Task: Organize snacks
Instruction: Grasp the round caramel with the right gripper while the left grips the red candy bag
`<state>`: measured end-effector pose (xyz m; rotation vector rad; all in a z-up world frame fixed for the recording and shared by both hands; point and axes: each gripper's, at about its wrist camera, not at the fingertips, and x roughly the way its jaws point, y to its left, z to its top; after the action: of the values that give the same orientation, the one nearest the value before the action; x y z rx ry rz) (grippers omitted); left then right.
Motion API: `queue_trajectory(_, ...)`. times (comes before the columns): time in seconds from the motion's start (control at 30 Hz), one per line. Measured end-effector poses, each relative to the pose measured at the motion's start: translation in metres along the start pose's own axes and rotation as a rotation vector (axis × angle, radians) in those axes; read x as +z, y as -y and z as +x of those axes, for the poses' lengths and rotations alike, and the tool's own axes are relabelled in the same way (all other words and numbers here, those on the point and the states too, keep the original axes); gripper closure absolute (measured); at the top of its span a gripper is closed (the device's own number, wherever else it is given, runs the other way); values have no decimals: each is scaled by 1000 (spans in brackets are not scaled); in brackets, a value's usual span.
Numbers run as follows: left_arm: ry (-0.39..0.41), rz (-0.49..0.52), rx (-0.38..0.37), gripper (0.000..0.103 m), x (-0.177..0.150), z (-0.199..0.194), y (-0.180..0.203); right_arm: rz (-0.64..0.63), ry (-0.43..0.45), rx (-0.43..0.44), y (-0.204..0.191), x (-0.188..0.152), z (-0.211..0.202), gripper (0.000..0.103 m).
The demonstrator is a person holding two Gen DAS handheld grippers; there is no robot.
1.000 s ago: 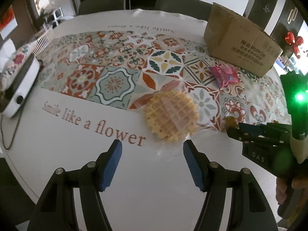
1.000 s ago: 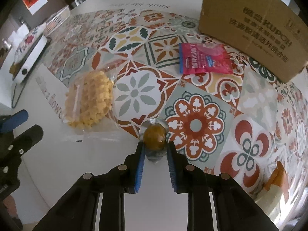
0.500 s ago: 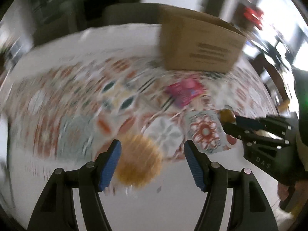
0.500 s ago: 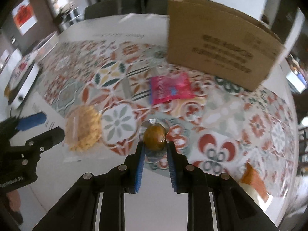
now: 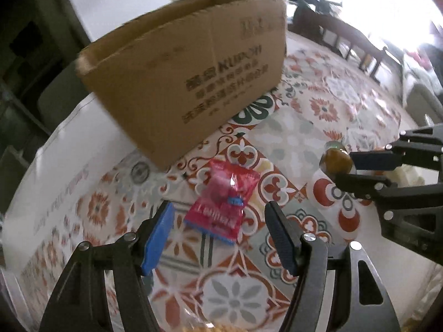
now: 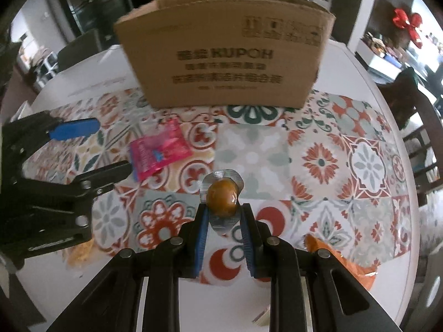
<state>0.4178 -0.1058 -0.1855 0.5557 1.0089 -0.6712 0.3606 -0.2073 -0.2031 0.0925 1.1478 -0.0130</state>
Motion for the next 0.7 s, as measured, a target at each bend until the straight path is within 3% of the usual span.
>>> queue_trajectory(0.17,-57,80,-64,36,11,20,2,58,-34,3,9,4,15,78)
queue_trajectory(0.43,-117,106,-46,37,12,52,7,95,-73,-2,14,9,32,78)
queue_trajectory(0.5,-120,88,-36,46,10,57,6,107,-82,2,15,9,35,78)
queue_trajectory(0.7,-108,21,-59,58,8,60,2,104,-91,-4,13,11,39,78)
